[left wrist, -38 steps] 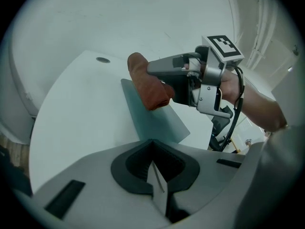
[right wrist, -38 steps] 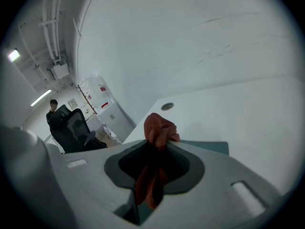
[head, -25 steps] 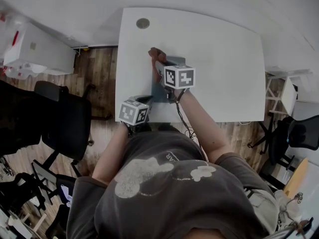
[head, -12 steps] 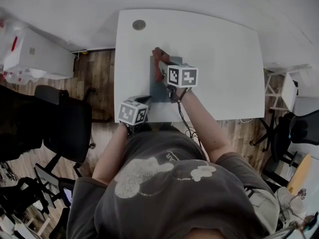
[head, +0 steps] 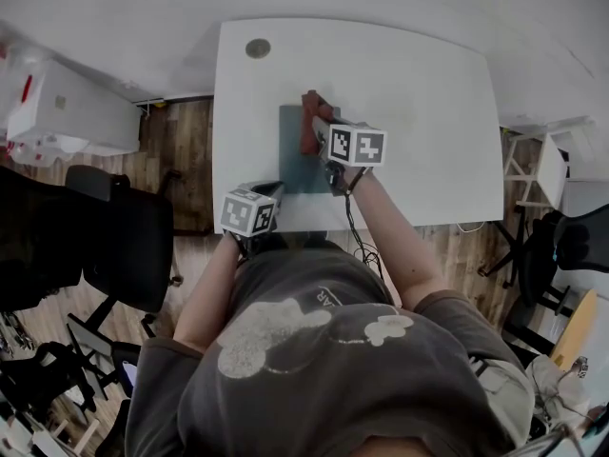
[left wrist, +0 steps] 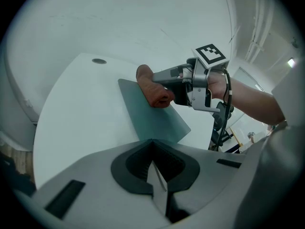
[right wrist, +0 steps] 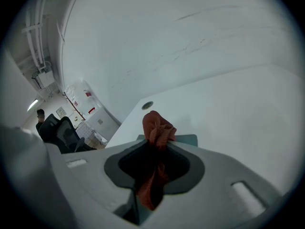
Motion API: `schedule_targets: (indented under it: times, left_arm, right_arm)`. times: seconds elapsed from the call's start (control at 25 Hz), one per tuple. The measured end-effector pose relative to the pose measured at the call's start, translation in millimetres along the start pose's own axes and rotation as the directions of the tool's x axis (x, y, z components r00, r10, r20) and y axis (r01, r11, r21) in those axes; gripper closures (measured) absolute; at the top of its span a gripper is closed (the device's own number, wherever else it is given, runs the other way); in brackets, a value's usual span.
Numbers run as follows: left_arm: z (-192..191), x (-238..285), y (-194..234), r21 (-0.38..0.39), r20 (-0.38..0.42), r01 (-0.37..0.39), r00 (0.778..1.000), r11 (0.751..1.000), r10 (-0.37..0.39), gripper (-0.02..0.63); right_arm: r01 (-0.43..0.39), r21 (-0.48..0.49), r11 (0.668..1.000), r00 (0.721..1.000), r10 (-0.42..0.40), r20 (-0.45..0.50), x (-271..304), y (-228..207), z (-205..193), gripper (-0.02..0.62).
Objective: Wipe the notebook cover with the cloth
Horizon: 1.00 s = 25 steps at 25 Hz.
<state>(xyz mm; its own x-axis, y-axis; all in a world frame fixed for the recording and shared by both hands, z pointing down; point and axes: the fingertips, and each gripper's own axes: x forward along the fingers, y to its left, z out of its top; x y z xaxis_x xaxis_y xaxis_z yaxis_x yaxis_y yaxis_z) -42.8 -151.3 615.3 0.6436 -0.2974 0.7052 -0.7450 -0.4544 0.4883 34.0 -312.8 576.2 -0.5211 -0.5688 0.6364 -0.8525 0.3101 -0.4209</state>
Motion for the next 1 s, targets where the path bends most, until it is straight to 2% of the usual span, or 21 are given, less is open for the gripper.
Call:
schedule_targets:
  times: [1.0]
  left_arm:
    - [-3.4, -2.6, -3.2, -0.008, 0.041, -0.045, 0.998, 0.999, 0.045, 0.611]
  right_arm:
    - [0.087, 0.08, 0.993, 0.995, -0.09, 0.035, -43.3, -53.9, -4.7, 0.506]
